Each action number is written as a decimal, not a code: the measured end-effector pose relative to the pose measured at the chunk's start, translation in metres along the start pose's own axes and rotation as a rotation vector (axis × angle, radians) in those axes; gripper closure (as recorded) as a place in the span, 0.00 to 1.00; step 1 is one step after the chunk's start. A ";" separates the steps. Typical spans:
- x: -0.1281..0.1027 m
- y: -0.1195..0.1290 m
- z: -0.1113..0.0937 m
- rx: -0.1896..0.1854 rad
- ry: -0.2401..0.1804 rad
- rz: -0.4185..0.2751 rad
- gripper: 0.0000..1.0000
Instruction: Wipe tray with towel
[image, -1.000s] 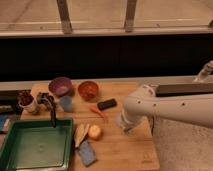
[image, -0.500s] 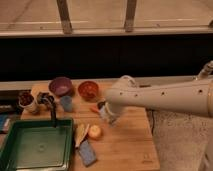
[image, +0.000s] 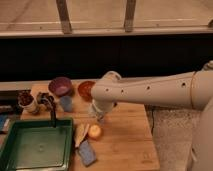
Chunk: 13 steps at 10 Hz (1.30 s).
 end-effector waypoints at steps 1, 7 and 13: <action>0.000 0.000 0.000 -0.001 -0.001 0.000 1.00; 0.000 0.001 0.001 -0.005 -0.002 -0.001 1.00; -0.030 0.082 0.010 -0.164 -0.058 -0.232 1.00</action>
